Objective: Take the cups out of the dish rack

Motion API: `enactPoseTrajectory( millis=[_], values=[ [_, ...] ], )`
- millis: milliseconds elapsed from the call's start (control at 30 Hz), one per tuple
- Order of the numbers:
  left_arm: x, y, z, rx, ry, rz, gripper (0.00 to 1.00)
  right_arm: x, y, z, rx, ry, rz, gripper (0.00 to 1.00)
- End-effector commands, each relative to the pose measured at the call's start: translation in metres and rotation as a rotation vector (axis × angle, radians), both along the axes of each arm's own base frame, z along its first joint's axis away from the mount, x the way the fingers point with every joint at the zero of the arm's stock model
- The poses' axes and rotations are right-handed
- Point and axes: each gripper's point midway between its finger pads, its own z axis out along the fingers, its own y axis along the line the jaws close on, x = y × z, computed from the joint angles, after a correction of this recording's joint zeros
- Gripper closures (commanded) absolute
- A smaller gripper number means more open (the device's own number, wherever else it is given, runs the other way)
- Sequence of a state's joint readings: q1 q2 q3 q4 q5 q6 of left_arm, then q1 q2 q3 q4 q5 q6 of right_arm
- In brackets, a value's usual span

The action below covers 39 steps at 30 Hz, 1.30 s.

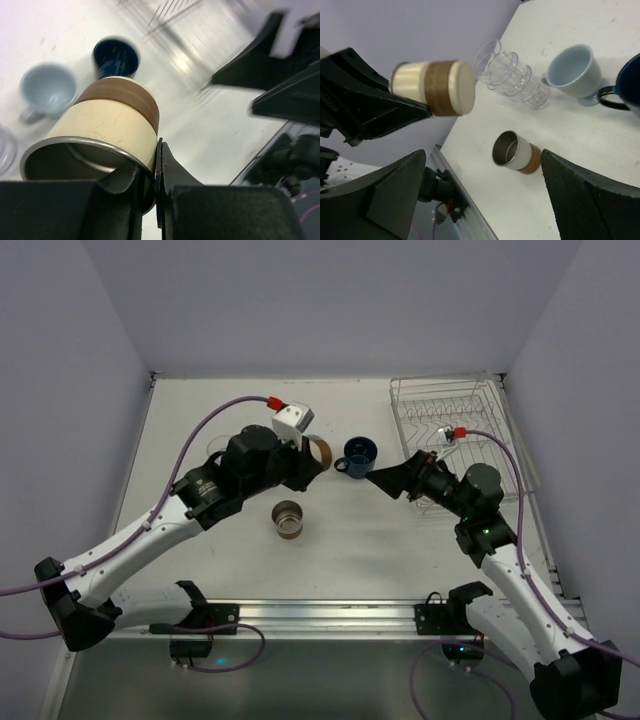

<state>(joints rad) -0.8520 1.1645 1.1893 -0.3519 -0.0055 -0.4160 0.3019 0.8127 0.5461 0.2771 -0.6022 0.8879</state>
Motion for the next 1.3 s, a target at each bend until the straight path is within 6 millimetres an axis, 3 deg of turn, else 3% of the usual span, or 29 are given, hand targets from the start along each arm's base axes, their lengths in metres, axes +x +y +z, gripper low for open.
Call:
enactPoseTrajectory(
  millis=[0,133,300,633,1033,1133,1233,1267],
  values=[
    [-0.018,0.067,-0.072,0.408,0.14,0.08,1.0,0.002,-0.018,-0.014,-0.195,-0.033,-0.078,0.01],
    [-0.037,0.066,-0.106,0.498,0.251,-0.013,1.0,0.005,-0.033,-0.03,-0.269,0.0,-0.159,0.01],
    [-0.041,0.071,-0.138,0.595,0.321,-0.034,1.0,0.004,-0.036,-0.037,-0.281,0.0,-0.174,0.01],
    [-0.036,0.075,-0.167,0.699,0.353,-0.03,1.0,0.003,-0.036,-0.052,-0.293,0.015,-0.161,0.01],
    [-0.034,0.073,-0.18,0.806,0.376,-0.086,1.0,0.006,-0.034,-0.056,-0.291,0.023,-0.158,0.01],
    [-0.03,0.079,-0.183,0.855,0.376,-0.063,0.93,0.005,-0.035,-0.058,-0.294,0.024,-0.16,0.01],
    [-0.031,0.077,-0.186,0.869,0.38,-0.065,0.75,0.006,-0.035,-0.056,-0.293,0.019,-0.161,0.01],
    [-0.028,0.077,-0.185,0.872,0.375,-0.049,0.63,0.006,-0.035,-0.056,-0.293,0.019,-0.162,0.01]
  ],
)
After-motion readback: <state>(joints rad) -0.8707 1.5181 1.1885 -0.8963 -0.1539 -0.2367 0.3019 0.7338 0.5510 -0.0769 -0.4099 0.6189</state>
